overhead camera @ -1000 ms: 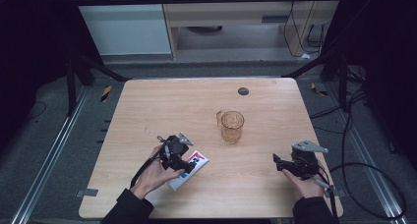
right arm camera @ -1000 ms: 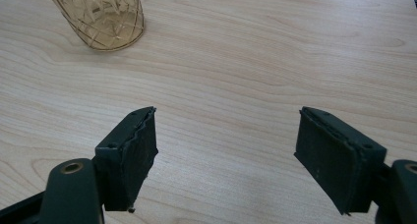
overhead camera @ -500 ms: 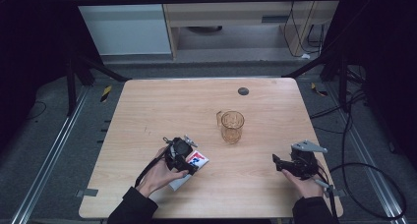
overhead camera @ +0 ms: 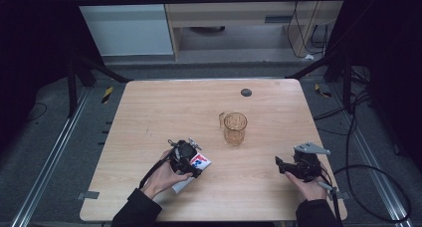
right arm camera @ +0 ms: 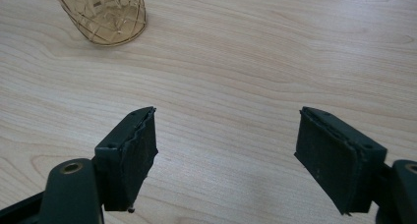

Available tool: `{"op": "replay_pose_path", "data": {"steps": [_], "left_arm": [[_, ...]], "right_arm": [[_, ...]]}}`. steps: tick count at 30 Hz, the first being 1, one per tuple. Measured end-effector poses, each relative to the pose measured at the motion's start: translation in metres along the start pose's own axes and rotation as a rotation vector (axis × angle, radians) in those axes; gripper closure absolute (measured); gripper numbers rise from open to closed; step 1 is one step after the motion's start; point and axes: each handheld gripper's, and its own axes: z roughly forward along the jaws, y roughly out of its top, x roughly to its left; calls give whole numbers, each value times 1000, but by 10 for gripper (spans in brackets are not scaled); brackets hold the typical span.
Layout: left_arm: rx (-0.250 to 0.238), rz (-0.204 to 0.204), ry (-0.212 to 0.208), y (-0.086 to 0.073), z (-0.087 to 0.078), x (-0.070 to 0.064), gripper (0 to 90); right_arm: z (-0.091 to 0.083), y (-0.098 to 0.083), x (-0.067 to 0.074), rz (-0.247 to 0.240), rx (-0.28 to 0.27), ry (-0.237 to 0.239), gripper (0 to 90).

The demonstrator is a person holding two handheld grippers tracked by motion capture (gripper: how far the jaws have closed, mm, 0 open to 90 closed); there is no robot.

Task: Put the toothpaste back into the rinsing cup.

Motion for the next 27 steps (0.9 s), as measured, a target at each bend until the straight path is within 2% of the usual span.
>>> {"op": "replay_pose_path", "data": {"steps": [15, 20, 23, 27], "left_arm": [[15, -4, 1, -1, 5, -3, 389], [16, 12, 15, -1, 5, -4, 397], [13, 13, 20, -1, 4, -6, 422], [8, 15, 28, -1, 0, -8, 508]], "right_arm": [[0, 0, 1, 8, 3, 3, 232], [0, 1, 1, 4, 0, 0, 232], [0, 1, 1, 3, 0, -1, 232], [-1, 1, 0, 2, -2, -4, 232]]}}
